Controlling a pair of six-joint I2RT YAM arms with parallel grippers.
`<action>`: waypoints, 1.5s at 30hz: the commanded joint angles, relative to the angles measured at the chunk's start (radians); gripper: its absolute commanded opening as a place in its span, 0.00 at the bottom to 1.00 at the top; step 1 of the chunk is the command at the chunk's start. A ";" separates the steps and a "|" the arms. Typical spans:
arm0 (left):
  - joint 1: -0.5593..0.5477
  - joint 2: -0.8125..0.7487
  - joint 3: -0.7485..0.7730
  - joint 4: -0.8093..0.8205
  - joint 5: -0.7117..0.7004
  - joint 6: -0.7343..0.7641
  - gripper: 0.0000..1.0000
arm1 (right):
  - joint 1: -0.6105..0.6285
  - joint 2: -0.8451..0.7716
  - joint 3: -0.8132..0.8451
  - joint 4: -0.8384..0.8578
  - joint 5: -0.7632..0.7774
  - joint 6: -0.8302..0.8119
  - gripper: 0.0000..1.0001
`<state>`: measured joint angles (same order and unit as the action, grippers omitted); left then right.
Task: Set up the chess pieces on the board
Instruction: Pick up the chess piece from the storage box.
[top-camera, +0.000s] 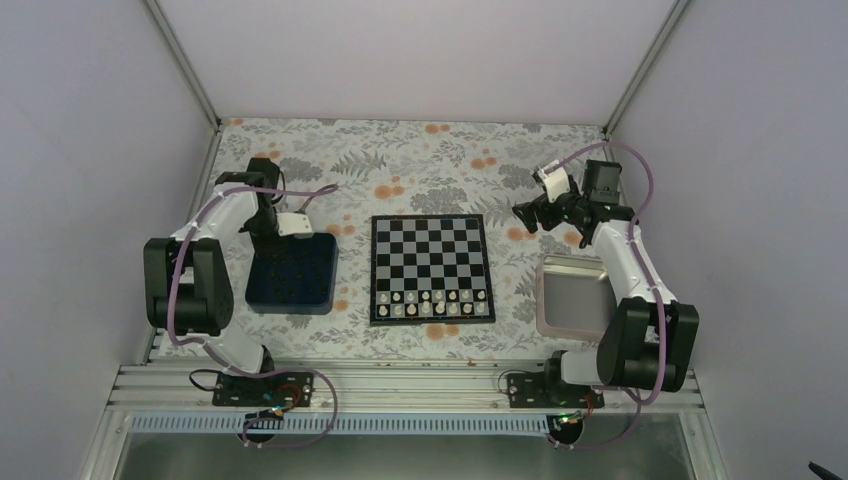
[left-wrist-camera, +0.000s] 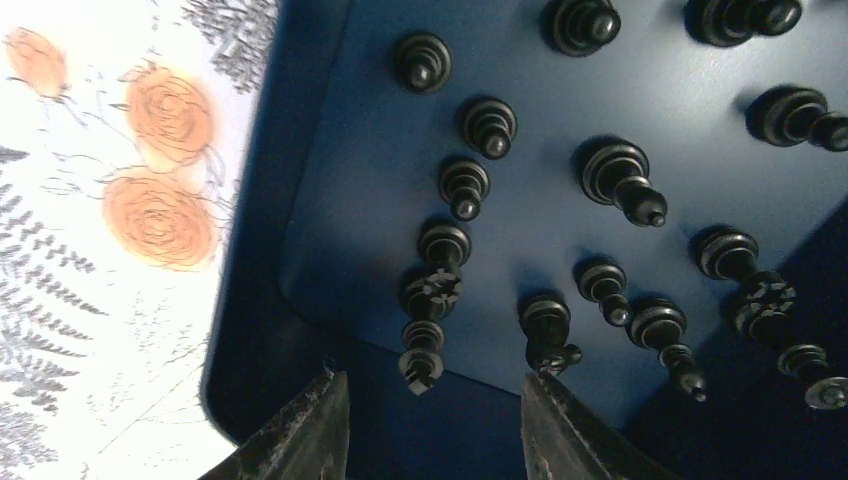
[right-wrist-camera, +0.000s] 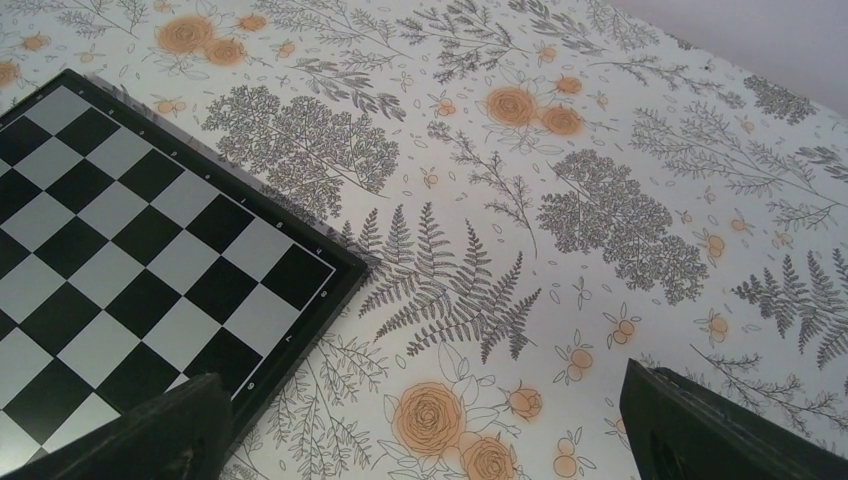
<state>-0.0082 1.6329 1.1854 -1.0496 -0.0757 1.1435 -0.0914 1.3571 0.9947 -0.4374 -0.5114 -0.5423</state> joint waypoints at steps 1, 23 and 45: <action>0.006 0.020 -0.033 0.024 -0.047 -0.003 0.43 | 0.012 0.009 0.002 -0.006 -0.019 -0.020 1.00; 0.039 0.085 -0.083 0.148 -0.079 -0.008 0.34 | 0.014 0.019 -0.005 -0.011 -0.025 -0.028 1.00; 0.006 -0.003 0.142 -0.086 0.004 -0.053 0.16 | 0.013 0.010 -0.010 -0.004 -0.015 -0.034 1.00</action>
<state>0.0216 1.7027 1.2243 -1.0286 -0.1104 1.1057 -0.0853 1.3750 0.9939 -0.4431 -0.5140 -0.5606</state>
